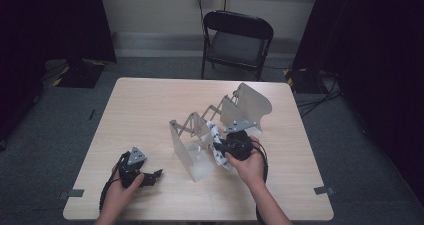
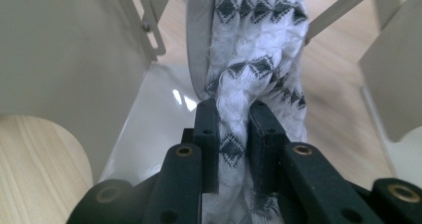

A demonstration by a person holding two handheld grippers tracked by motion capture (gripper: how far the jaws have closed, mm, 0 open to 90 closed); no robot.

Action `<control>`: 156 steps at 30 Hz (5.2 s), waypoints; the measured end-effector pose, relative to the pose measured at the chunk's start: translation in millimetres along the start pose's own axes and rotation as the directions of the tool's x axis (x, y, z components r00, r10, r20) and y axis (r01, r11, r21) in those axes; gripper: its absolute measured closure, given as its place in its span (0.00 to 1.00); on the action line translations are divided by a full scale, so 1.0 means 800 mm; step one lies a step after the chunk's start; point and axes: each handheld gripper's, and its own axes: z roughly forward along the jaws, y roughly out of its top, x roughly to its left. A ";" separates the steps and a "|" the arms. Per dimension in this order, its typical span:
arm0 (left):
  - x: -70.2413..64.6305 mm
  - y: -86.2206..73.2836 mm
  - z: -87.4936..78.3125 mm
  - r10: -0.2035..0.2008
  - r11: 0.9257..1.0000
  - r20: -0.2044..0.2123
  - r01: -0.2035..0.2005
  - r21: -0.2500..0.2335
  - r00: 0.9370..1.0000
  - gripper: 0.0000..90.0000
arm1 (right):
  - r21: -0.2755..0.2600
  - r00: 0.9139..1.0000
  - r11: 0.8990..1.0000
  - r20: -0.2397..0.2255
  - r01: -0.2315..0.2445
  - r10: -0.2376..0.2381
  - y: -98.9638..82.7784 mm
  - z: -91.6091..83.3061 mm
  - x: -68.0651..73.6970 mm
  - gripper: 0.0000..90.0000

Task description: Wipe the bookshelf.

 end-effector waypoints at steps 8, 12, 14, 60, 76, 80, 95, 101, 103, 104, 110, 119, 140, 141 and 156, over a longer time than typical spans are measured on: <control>0.000 0.000 0.000 -0.001 1.000 -0.001 0.001 -0.001 1.000 0.16 | 0.057 0.998 0.998 -0.041 -0.042 0.045 -0.032 0.033 -0.004 0.86; 0.000 0.000 0.000 -0.001 1.000 0.000 0.001 -0.001 1.000 0.16 | 0.079 0.998 0.996 -0.031 -0.045 0.048 -0.037 0.041 -0.007 0.86; 0.000 0.000 0.000 -0.005 1.000 0.000 0.005 -0.001 1.000 0.16 | 0.071 0.998 0.996 -0.029 -0.053 0.055 -0.034 0.038 -0.010 0.86; 0.000 0.000 0.000 -0.002 1.000 -0.002 0.002 -0.003 1.000 0.16 | 0.074 0.999 0.997 0.033 0.015 -0.018 -0.020 0.005 -0.010 0.86; -0.004 -0.003 -0.003 0.001 1.000 -0.001 -0.001 -0.001 1.000 0.16 | -0.069 0.996 0.994 0.047 0.079 -0.076 0.064 -0.027 -0.008 0.86; -0.003 -0.003 -0.003 0.007 1.000 -0.003 -0.007 -0.001 1.000 0.16 | -0.056 0.996 0.995 0.037 0.080 -0.078 0.061 -0.015 -0.006 0.86; -0.003 -0.003 -0.003 0.006 1.000 -0.003 -0.006 0.000 1.000 0.16 | 0.001 1.000 1.000 -0.005 0.020 -0.020 0.012 0.015 -0.010 0.86; -0.003 -0.003 -0.003 0.005 1.000 -0.004 -0.005 0.000 1.000 0.16 | 0.049 1.000 0.999 -0.007 0.008 -0.008 -0.011 0.029 -0.012 0.86; -0.003 -0.003 -0.003 0.005 1.000 -0.005 -0.005 0.001 1.000 0.16 | 0.059 1.000 0.998 -0.004 0.003 -0.003 -0.017 0.033 -0.012 0.85; -0.003 -0.003 -0.003 0.005 1.000 -0.004 -0.005 0.001 1.000 0.16 | 0.062 1.000 0.998 -0.004 0.001 -0.001 -0.020 0.035 -0.013 0.85; -0.004 -0.003 -0.003 0.000 1.000 -0.004 0.000 0.000 1.000 0.16 | 0.082 1.000 0.997 0.009 -0.003 0.003 -0.031 0.041 -0.014 0.83; -0.004 -0.003 -0.004 0.000 1.000 -0.005 0.000 0.001 1.000 0.16 | 0.123 0.998 0.992 0.061 0.028 -0.036 -0.038 0.042 -0.012 0.73; -0.005 -0.004 -0.004 0.004 1.000 -0.003 -0.004 -0.002 1.000 0.16 | 0.100 0.998 0.995 0.060 0.013 -0.019 -0.058 0.025 -0.028 0.41; -0.005 -0.004 -0.004 0.004 1.000 -0.003 -0.004 -0.002 1.000 0.16 | 0.109 0.997 0.994 0.073 0.016 -0.024 -0.060 0.027 -0.029 0.39; -0.006 -0.004 -0.005 0.010 1.000 0.000 -0.010 -0.001 1.000 0.16 | 0.134 0.994 0.991 0.105 -0.003 -0.011 -0.067 0.035 -0.022 0.76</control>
